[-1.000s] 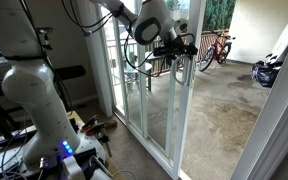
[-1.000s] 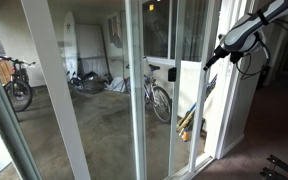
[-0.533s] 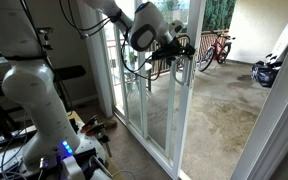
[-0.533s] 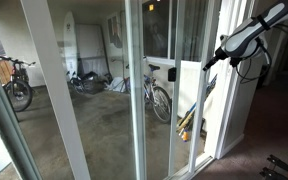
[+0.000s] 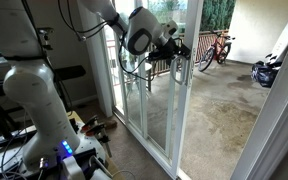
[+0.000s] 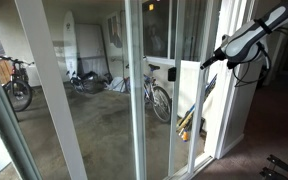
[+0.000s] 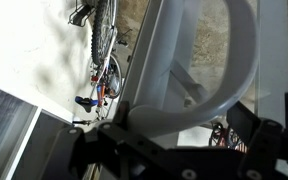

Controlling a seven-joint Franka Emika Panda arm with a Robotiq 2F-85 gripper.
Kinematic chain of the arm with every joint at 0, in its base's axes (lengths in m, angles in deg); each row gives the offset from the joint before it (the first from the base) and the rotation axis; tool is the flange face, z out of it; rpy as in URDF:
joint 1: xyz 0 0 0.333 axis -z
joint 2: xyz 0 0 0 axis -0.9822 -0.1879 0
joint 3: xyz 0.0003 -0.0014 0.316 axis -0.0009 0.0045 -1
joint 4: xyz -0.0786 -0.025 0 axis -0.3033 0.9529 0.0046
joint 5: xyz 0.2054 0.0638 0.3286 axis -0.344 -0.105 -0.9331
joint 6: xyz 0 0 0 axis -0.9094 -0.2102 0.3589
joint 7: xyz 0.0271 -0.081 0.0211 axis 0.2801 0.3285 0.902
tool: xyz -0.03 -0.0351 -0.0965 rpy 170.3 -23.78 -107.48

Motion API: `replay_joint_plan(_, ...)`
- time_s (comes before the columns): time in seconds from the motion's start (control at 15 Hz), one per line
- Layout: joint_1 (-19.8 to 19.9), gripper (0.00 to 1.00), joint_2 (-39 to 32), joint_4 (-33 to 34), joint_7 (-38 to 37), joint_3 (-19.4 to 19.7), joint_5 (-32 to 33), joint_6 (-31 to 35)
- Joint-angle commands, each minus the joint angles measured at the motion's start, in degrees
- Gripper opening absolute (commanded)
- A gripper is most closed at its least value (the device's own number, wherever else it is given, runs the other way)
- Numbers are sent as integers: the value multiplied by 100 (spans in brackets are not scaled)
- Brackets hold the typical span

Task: Slide the glass door to the left.

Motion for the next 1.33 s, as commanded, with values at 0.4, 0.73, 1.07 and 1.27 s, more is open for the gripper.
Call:
replay_joint_plan(0.4,-309,100,-208,149,-251,-483,-31,246)
replay_joint_plan(0.73,-290,100,-257,152,-287,-552,-112,368)
replay_joint_plan(1.07,-309,100,-347,-62,407,-607,-731,1024)
replay_joint_plan(1.27,-505,100,-233,154,1453,-648,-1757,935)
